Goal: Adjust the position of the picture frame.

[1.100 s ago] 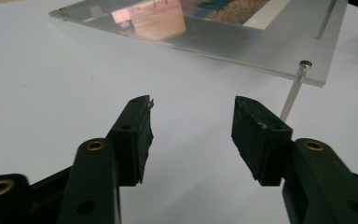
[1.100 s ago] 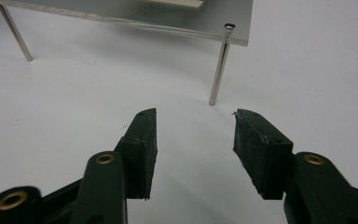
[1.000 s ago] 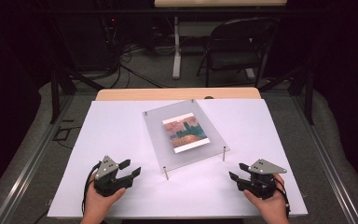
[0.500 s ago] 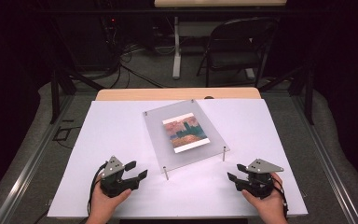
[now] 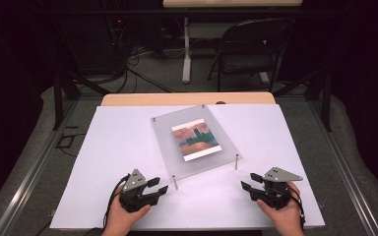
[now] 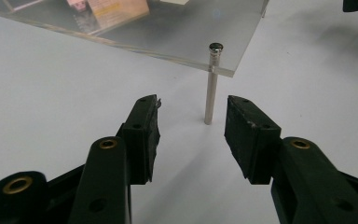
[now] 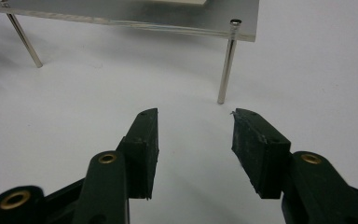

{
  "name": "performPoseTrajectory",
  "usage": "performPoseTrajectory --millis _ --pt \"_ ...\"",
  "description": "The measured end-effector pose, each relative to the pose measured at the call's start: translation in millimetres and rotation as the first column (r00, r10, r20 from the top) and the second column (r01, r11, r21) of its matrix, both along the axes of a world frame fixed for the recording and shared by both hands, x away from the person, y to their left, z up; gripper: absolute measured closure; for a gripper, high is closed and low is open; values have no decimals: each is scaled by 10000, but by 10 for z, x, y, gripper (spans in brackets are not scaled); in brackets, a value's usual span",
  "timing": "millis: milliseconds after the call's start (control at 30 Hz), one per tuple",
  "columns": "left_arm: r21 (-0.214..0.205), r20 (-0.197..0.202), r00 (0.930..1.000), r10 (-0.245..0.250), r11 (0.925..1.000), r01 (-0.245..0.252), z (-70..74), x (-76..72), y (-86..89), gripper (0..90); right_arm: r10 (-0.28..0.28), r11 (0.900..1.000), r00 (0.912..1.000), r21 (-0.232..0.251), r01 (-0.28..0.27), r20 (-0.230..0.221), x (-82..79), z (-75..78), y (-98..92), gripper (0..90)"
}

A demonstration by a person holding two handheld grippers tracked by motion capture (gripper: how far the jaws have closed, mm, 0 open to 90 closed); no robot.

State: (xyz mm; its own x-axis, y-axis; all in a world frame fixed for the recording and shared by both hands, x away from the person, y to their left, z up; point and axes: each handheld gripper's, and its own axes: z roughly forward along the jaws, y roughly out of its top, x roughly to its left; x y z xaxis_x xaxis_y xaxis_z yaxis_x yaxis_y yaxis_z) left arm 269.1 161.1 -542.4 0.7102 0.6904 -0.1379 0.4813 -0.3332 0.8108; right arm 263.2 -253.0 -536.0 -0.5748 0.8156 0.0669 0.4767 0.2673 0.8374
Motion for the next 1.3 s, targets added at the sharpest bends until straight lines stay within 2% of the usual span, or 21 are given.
performPoseTrajectory --millis 100,267,467,833,967,1133,1300 --pt "-49 -203 9998 -53 10000 52 -25 12 -52 553 -24 10000 10000 65 24 -56 5 -2 -8 503" --pt "18 -185 9998 -43 10000 43 -47 32 -143 593 -57 9998 9999 170 59 -121 8 2 -31 501" --pt "-279 -454 9990 -18 9996 5 -63 89 -197 651 -110 9995 9998 287 115 -151 12 4 -48 499" --pt "-65 -252 9997 -27 10000 26 -141 128 -340 712 -36 9992 10000 393 39 -64 5 16 -59 495" --pt "-67 -298 9995 -73 10000 71 -157 160 -391 725 -79 9992 9999 399 81 -65 5 20 -68 493" --pt "-6 -364 9993 -72 10000 72 -170 176 -415 747 -69 9988 9999 481 76 -138 16 9 -77 493" --pt "10 -248 9996 -92 10000 92 -173 182 -427 778 -78 9984 9999 564 84 -113 24 2 -76 493"
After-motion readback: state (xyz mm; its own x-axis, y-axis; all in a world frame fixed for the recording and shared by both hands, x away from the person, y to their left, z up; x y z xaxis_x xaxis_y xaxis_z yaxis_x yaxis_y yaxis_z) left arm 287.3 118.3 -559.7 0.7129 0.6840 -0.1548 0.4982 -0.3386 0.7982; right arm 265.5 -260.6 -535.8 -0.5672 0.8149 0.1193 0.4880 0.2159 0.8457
